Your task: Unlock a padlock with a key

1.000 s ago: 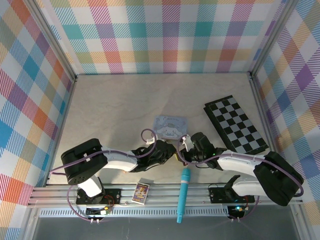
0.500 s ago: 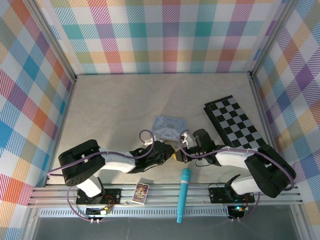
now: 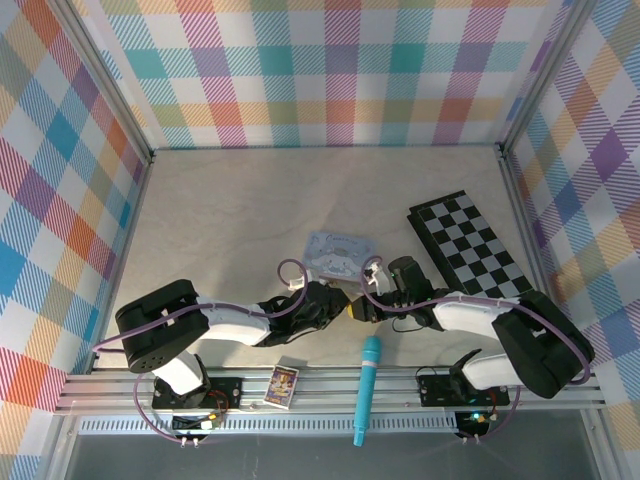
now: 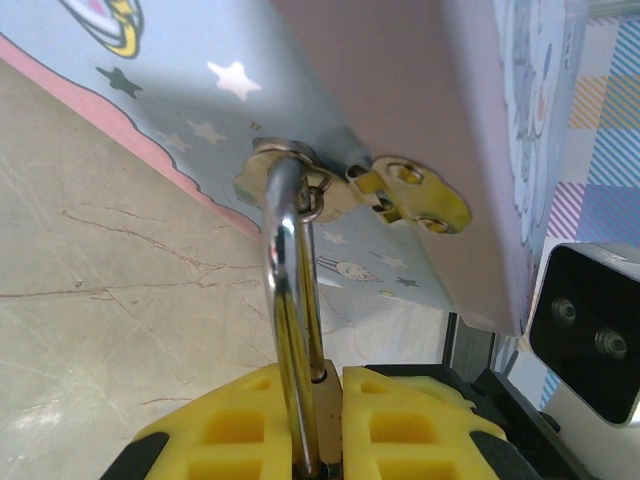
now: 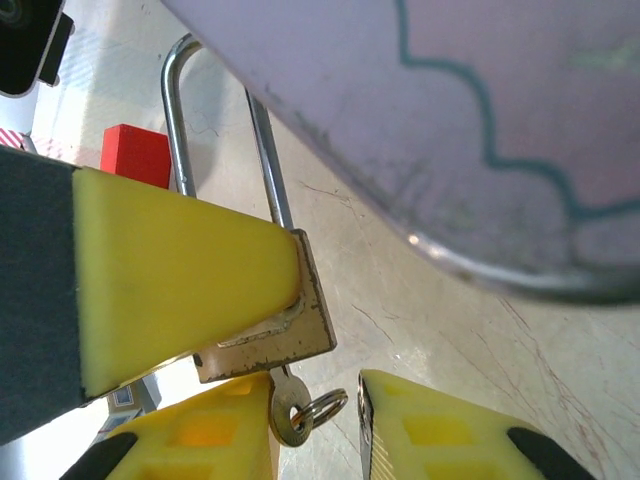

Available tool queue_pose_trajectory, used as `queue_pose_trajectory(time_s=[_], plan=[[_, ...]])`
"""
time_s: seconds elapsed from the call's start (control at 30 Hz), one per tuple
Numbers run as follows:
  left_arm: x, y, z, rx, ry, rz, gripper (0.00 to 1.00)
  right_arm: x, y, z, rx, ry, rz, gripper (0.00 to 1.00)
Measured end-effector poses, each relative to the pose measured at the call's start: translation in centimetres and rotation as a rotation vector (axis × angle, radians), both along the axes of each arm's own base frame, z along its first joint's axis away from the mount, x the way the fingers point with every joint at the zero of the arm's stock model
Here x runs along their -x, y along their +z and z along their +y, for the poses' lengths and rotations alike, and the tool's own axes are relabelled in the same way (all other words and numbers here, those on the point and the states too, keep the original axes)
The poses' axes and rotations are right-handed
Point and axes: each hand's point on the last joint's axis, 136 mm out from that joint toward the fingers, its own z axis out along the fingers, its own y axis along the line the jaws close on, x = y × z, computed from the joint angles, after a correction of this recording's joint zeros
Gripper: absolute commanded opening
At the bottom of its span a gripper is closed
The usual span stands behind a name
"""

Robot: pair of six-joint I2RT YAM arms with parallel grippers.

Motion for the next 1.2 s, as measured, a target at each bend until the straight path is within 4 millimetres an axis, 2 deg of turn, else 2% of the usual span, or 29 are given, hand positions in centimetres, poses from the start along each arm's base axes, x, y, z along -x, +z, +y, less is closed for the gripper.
queue_pose_trajectory(time_s=[0.73, 0.83, 1.0, 1.2], plan=[[-0.2, 0.0, 0.2, -0.001, 0.016, -0.002, 0.00, -0.2, 0.6, -0.9, 0.023, -0.049, -0.007, 0.28], [-0.3, -0.2, 0.5, -0.016, 0.026, -0.002, 0.00, -0.5, 0.5, -1.3, 0.034, -0.067, -0.011, 0.32], [0.0, -0.9, 0.8, -0.043, 0.019, 0.013, 0.00, -2.2, -0.7, -3.5, 0.107, -0.194, -0.009, 0.46], [0.1, -1.2, 1.0, -0.065, 0.012, 0.013, 0.00, -2.5, -0.2, -3.8, 0.102, -0.230, -0.018, 0.61]])
